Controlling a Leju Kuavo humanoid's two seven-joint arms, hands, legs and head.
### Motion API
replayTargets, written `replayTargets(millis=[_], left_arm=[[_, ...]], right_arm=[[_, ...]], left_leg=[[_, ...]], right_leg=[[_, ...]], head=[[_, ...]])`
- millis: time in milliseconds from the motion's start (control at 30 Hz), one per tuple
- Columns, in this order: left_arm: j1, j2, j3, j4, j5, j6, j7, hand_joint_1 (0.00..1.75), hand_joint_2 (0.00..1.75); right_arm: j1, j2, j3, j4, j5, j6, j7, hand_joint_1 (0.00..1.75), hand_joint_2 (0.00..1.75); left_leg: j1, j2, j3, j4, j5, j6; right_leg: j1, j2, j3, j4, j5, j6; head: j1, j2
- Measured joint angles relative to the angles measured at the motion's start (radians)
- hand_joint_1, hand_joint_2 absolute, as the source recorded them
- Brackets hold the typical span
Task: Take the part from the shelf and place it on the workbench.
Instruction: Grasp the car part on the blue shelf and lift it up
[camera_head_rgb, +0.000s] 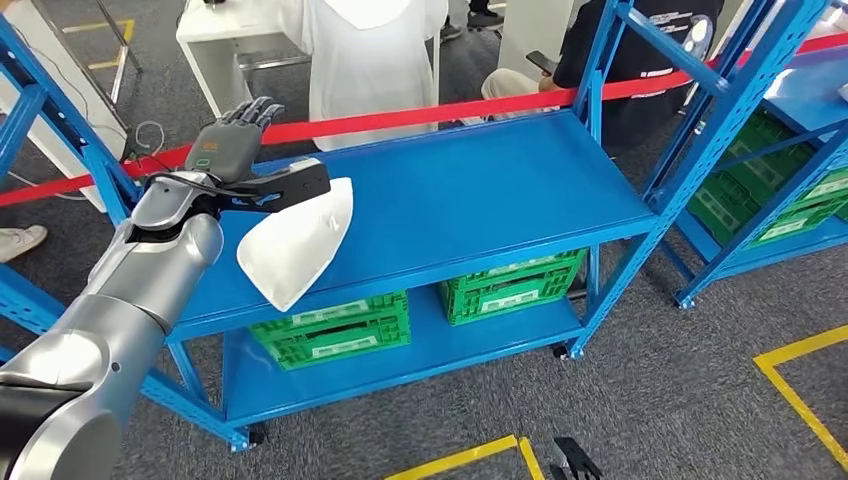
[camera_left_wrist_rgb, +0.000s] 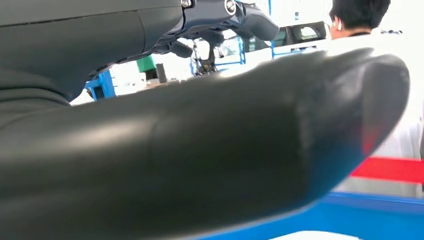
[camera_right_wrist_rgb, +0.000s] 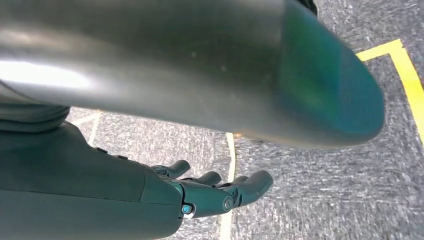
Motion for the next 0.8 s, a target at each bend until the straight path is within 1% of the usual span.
replayTargets(millis=[33, 100, 133, 167, 200, 233, 267, 300, 333, 367, 400, 433, 467, 500, 533, 600, 633, 667, 700, 733, 767, 800], left_arm=[[-0.001, 0.000, 0.000, 0.000, 0.000, 0.000, 0.000, 0.00, 0.00], [-0.001, 0.002, -0.001, -0.002, 0.001, 0.000, 0.000, 0.00, 0.00], [-0.002, 0.003, -0.001, -0.003, 0.002, 0.001, -0.001, 0.00, 0.00], [-0.002, 0.003, -0.002, -0.004, 0.002, 0.001, -0.002, 0.00, 0.00], [-0.002, 0.002, -0.002, -0.003, 0.003, 0.001, -0.003, 0.00, 0.00], [0.000, 0.002, -0.003, -0.002, 0.003, 0.001, -0.003, 0.00, 0.00], [0.004, 0.002, -0.004, -0.001, 0.003, 0.001, -0.004, 0.00, 0.00], [0.008, 0.002, -0.005, 0.000, 0.003, 0.001, -0.004, 0.00, 0.00], [0.010, 0.002, -0.006, 0.000, 0.003, 0.001, -0.004, 0.00, 0.00], [0.011, 0.002, -0.006, 0.000, 0.003, 0.001, -0.004, 0.00, 0.00], [0.010, 0.002, -0.006, 0.000, 0.003, 0.001, -0.004, 0.00, 0.00], [0.009, 0.002, -0.007, 0.000, 0.003, 0.001, -0.004, 0.00, 0.00], [0.008, 0.002, -0.007, 0.000, 0.003, 0.001, -0.004, 0.00, 0.00], [0.008, 0.002, -0.007, 0.000, 0.003, 0.001, -0.004, 0.00, 0.00], [0.007, 0.003, -0.007, 0.000, 0.004, 0.002, -0.005, 0.00, 0.00], [0.008, 0.003, -0.007, -0.002, 0.004, 0.002, -0.006, 0.00, 0.00], [0.007, 0.003, -0.007, -0.003, 0.004, 0.001, -0.006, 0.00, 0.00], [0.005, 0.004, -0.008, -0.005, 0.005, 0.001, -0.007, 0.00, 0.00], [0.005, 0.004, -0.008, -0.005, 0.006, 0.001, -0.008, 0.00, 0.00], [0.006, 0.004, -0.008, -0.004, 0.006, 0.000, -0.009, 0.00, 0.00], [0.010, 0.004, -0.008, -0.003, 0.006, 0.000, -0.011, 0.00, 0.00], [0.015, 0.004, -0.008, -0.002, 0.007, -0.001, -0.013, 0.00, 0.00]], right_arm=[[-0.001, 0.000, 0.000, 0.000, 0.000, 0.000, 0.000, 0.00, 0.00], [-0.001, 0.000, 0.000, 0.000, 0.001, 0.000, 0.000, 0.00, 0.00], [-0.001, 0.000, 0.000, 0.000, 0.001, 0.000, -0.001, 0.00, 0.00], [-0.001, 0.000, 0.000, 0.000, 0.002, 0.000, -0.001, 0.00, 0.00], [-0.001, 0.000, 0.000, 0.000, 0.002, 0.000, -0.001, 0.00, 0.00], [-0.001, 0.000, 0.000, 0.000, 0.003, -0.001, -0.001, 0.00, 0.00], [-0.001, 0.000, 0.000, 0.000, 0.003, -0.001, -0.001, 0.00, 0.00], [0.000, 0.000, 0.000, 0.000, 0.003, -0.002, 0.000, 0.00, 0.00], [0.001, 0.000, 0.000, 0.000, 0.003, -0.002, 0.000, 0.00, 0.00], [0.002, 0.000, 0.000, 0.000, 0.003, -0.002, 0.000, 0.00, 0.00], [0.002, -0.001, 0.000, 0.000, 0.003, -0.002, 0.000, 0.00, 0.00], [0.002, -0.001, 0.000, 0.000, 0.003, -0.003, -0.001, 0.00, 0.00], [0.001, -0.001, 0.000, 0.000, 0.003, -0.003, 0.000, 0.00, 0.00], [0.001, -0.001, 0.000, 0.000, 0.003, -0.004, 0.000, 0.00, 0.00], [0.001, -0.001, 0.000, 0.000, 0.004, -0.005, 0.000, 0.00, 0.00], [0.001, 0.000, 0.000, 0.000, 0.005, -0.006, 0.001, 0.00, 0.00], [0.001, 0.001, 0.000, 0.000, 0.006, -0.006, 0.001, 0.00, 0.00], [0.001, 0.002, 0.000, 0.000, 0.007, -0.006, 0.001, 0.00, 0.00], [0.000, 0.002, 0.000, 0.000, 0.008, -0.006, 0.001, 0.00, 0.00], [0.000, 0.002, 0.000, 0.000, 0.009, -0.006, 0.002, 0.00, 0.00], [0.000, 0.002, 0.000, 0.000, 0.010, -0.006, 0.002, 0.00, 0.00], [0.000, 0.002, 0.000, 0.000, 0.011, -0.006, 0.002, 0.00, 0.00]], left_leg=[[-0.003, -0.001, 0.003, -0.005, -0.006, 0.007], [-0.001, -0.002, 0.008, -0.011, -0.008, 0.021], [0.001, -0.002, 0.013, -0.016, -0.009, 0.028], [0.003, -0.002, 0.019, -0.019, -0.011, 0.034], [0.001, -0.002, 0.022, -0.020, -0.014, 0.039], [0.000, -0.002, 0.025, -0.019, -0.017, 0.044], [-0.003, -0.003, 0.028, -0.019, -0.021, 0.046], [-0.004, -0.003, 0.031, -0.017, -0.026, 0.047], [-0.006, -0.004, 0.036, -0.015, -0.031, 0.047], [-0.007, -0.005, 0.043, -0.012, -0.038, 0.046], [-0.007, -0.005, 0.049, -0.010, -0.045, 0.044], [-0.009, -0.006, 0.053, -0.007, -0.052, 0.040], [-0.010, -0.006, 0.055, -0.005, -0.057, 0.036], [-0.012, -0.007, 0.055, -0.005, -0.060, 0.031], [-0.013, -0.008, 0.055, -0.006, -0.061, 0.025], [-0.014, -0.008, 0.059, -0.006, -0.068, 0.013], [-0.013, -0.007, 0.054, 0.010, -0.078, 0.007], [-0.012, -0.006, 0.038, 0.046, -0.096, 0.001], [-0.008, -0.005, 0.009, 0.103, -0.120, -0.005], [-0.004, -0.004, -0.030, 0.173, -0.146, -0.010], [-0.001, -0.003, -0.069, 0.236, -0.163, -0.014], [0.003, -0.002, -0.095, 0.272, -0.164, -0.017]], right_leg=[[0.000, 0.000, 0.001, -0.002, -0.001, 0.007], [-0.002, -0.002, 0.000, 0.001, -0.008, 0.018], [-0.003, -0.003, -0.008, 0.022, -0.019, 0.023], [-0.003, -0.004, -0.030, 0.064, -0.038, 0.026], [-0.002, -0.005, -0.064, 0.126, -0.061, 0.028], [-0.001, -0.004, -0.106, 0.195, -0.083, 0.029], [0.000, -0.004, -0.145, 0.251, -0.094, 0.029], [0.001, -0.004, -0.170, 0.277, -0.087, 0.028], [0.002, -0.005, -0.175, 0.261, -0.059, 0.026], [0.003, -0.005, -0.160, 0.210, -0.015, 0.022], [0.005, -0.005, -0.135, 0.141, 0.027, 0.016], [0.009, -0.006, -0.109, 0.078, 0.056, 0.011], [0.012, -0.006, -0.089, 0.035, 0.068, 0.005], [0.015, -0.005, -0.078, 0.014, 0.066, 0.000], [0.017, -0.004, -0.074, 0.010, 0.060, -0.005], [0.013, -0.004, -0.066, 0.002, 0.058, -0.014], [0.009, -0.004, -0.059, -0.002, 0.056, -0.019], [0.006, -0.005, -0.052, -0.006, 0.054, -0.024], [0.005, -0.005, -0.046, -0.007, 0.051, -0.029], [0.004, -0.005, -0.042, -0.007, 0.047, -0.032], [0.004, -0.005, -0.039, -0.007, 0.043, -0.033], [0.004, -0.004, -0.035, -0.007, 0.039, -0.033]], head=[[0.000, 0.000], [0.002, 0.000], [0.003, 0.000], [0.005, 0.000], [0.007, 0.000], [0.008, 0.000], [0.009, 0.000], [0.009, 0.000], [0.009, 0.000], [0.009, 0.000], [0.009, 0.000], [0.009, 0.000], [0.009, 0.000], [0.009, 0.000], [0.009, 0.000], [0.009, 0.000], [0.006, 0.000], [0.003, 0.000], [0.000, 0.000], [-0.002, 0.000], [-0.002, 0.000], [-0.002, 0.000]])
